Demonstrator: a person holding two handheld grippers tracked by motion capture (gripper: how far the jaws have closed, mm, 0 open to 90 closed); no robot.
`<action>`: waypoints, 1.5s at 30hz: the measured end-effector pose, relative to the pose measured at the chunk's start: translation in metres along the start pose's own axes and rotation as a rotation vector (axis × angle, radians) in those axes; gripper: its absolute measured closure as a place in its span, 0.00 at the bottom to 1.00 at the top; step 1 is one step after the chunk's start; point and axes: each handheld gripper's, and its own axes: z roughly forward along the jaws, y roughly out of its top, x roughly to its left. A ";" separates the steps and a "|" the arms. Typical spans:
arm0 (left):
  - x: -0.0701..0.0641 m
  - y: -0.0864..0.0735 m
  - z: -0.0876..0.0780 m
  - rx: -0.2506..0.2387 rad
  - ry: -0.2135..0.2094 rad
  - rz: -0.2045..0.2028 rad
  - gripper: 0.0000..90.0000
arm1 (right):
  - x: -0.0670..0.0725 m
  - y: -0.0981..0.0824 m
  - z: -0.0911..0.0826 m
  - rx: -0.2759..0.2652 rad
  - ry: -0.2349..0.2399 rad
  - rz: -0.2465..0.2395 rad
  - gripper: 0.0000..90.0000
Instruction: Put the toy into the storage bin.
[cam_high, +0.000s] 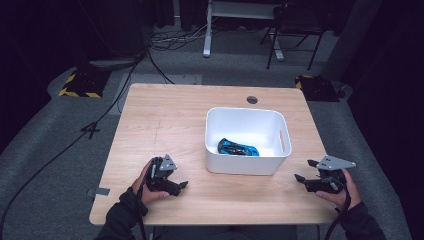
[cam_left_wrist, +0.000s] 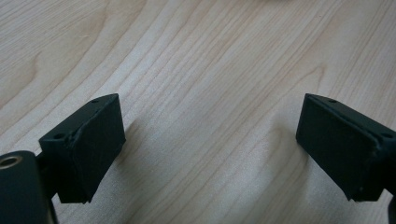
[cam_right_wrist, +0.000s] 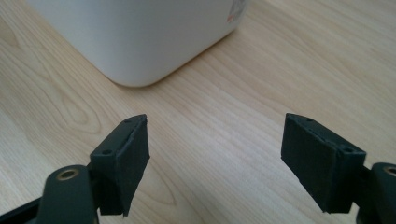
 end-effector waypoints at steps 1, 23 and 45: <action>0.000 0.000 0.000 -0.001 0.000 -0.001 0.09 | -0.001 -0.003 0.001 0.007 0.000 -0.002 0.27; 0.000 0.000 0.000 0.000 0.000 -0.001 0.09 | -0.017 -0.049 -0.004 0.025 -0.007 0.119 0.26; 0.000 0.000 0.000 0.000 0.002 -0.002 0.09 | -0.025 -0.070 0.000 0.018 -0.047 0.217 0.19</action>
